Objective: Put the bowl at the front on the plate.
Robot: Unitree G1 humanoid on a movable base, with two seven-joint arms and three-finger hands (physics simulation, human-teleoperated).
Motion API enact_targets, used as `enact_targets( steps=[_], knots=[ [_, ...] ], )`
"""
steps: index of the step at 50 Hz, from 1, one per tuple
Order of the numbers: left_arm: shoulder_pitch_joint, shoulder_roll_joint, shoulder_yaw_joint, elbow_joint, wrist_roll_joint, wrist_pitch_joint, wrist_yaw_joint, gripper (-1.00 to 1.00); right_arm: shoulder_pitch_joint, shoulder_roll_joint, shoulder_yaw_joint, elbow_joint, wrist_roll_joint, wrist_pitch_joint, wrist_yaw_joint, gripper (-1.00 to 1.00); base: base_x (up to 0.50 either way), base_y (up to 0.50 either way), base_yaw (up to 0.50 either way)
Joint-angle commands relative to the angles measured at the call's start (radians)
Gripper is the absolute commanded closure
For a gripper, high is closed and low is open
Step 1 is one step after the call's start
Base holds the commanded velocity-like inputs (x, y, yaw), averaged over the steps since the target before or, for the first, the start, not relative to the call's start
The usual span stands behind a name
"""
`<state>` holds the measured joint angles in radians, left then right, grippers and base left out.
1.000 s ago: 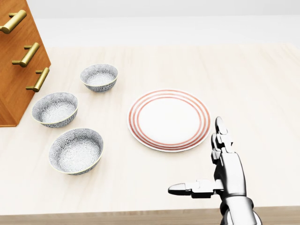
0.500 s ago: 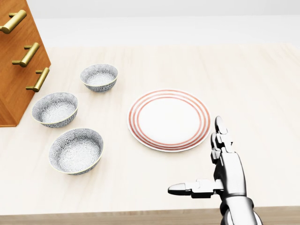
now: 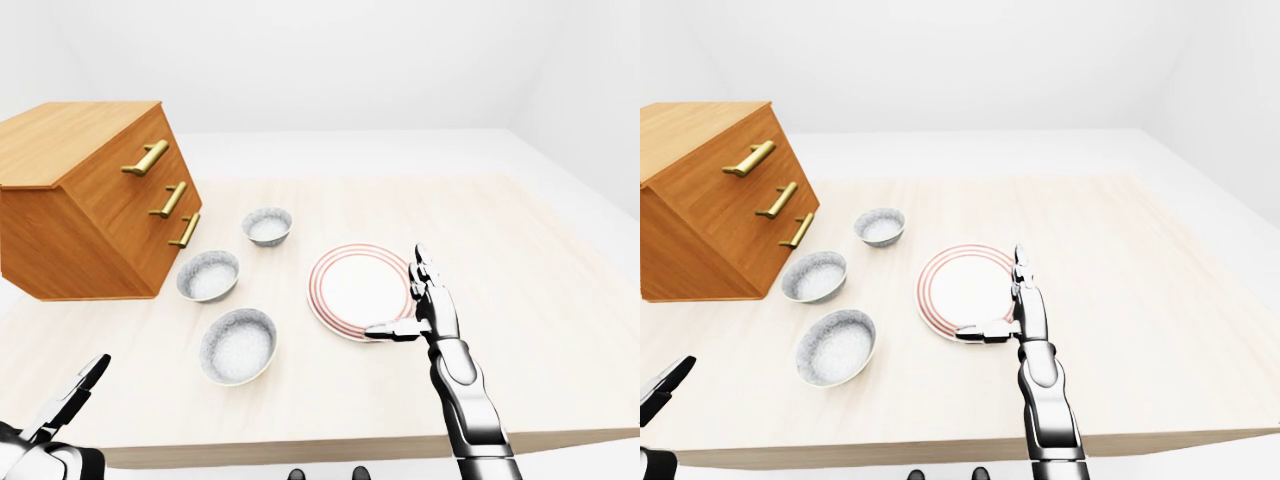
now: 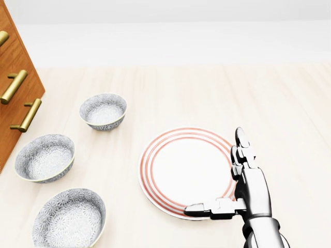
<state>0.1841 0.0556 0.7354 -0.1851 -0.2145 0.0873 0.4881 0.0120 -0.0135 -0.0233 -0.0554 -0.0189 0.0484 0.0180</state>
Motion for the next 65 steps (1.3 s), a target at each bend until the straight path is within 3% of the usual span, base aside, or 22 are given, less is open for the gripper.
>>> enact_targets(
  steps=[1,3,5,10,17,20,22,25,26,28,29,36,41,51,59,65],
  knots=[
    [0.001,-0.002,-0.001,-0.004,0.003,0.000,0.007,-1.00,-0.005,-0.001,-0.001,0.011,-0.001,-0.006,0.001,-1.00,0.50,0.00,0.00],
    [0.002,-0.003,-0.001,-0.005,0.004,0.000,0.005,-1.00,-0.007,-0.002,-0.002,0.019,0.000,-0.011,0.002,-1.00,0.50,0.00,0.00],
    [0.000,-0.002,-0.004,0.004,0.004,0.000,0.003,-1.00,-0.004,0.000,0.001,0.002,-0.001,0.003,0.000,-1.00,0.50,0.00,0.00],
    [0.005,-0.002,0.004,-0.023,-0.004,0.000,0.002,-1.00,-0.006,-0.001,-0.001,0.018,-0.003,-0.013,0.000,-1.00,0.50,0.00,0.00],
    [-0.001,-0.004,-0.003,0.010,0.003,0.000,0.001,-1.00,-0.003,0.000,0.003,-0.005,-0.012,0.007,-0.006,-1.00,0.50,0.00,0.00],
    [0.001,-0.002,-0.002,0.000,-0.001,0.000,0.005,-1.00,-0.003,-0.001,-0.002,0.009,-0.010,-0.011,-0.008,-1.00,0.50,0.00,0.00],
    [0.008,-0.005,0.004,-0.026,-0.002,0.000,0.002,-1.00,0.005,0.002,0.001,-0.031,-0.018,0.013,-0.018,-1.00,0.35,0.00,0.00],
    [0.003,-0.006,0.005,-0.020,0.002,0.000,0.001,-1.00,0.024,0.002,0.008,-0.071,-0.024,0.004,-0.014,-1.00,0.00,0.00,0.00],
    [0.001,-0.006,0.005,-0.012,0.002,0.000,0.000,-1.00,0.033,0.002,0.025,-0.114,-0.039,0.038,-0.008,-1.00,0.00,0.00,0.00],
    [0.003,-0.005,0.004,-0.009,0.002,0.000,0.000,-1.00,0.036,0.028,0.028,-0.172,0.044,0.039,0.018,-1.00,0.00,0.00,0.00],
    [0.009,-0.007,0.005,-0.022,0.000,0.000,-0.006,-1.00,0.034,0.018,0.053,-0.223,-0.029,0.039,-0.028,-1.00,0.00,0.00,0.00],
    [0.002,-0.008,0.008,-0.018,0.004,0.000,-0.004,-1.00,-0.004,0.026,0.128,-0.326,-0.100,0.039,-0.027,-1.00,0.00,0.00,0.00],
    [0.002,-0.001,0.004,-0.018,0.005,0.000,-0.013,-1.00,-0.039,0.001,0.175,-0.384,-0.222,0.039,0.035,-1.00,0.00,0.00,0.00],
    [0.004,0.000,0.007,-0.028,0.004,0.000,-0.022,-1.00,-0.110,0.015,0.128,-0.456,-0.290,0.039,0.085,-1.00,0.00,0.00,0.00],
    [-0.002,0.001,0.016,-0.036,0.007,0.000,-0.030,-1.00,-0.196,-0.033,0.184,-0.509,-0.490,0.039,0.191,-1.00,0.00,0.00,0.00],
    [-0.006,0.004,0.009,-0.020,0.009,0.000,-0.027,-1.00,-0.217,0.002,0.166,-0.502,-0.525,0.039,0.258,-1.00,0.00,0.00,0.00]
  ],
)
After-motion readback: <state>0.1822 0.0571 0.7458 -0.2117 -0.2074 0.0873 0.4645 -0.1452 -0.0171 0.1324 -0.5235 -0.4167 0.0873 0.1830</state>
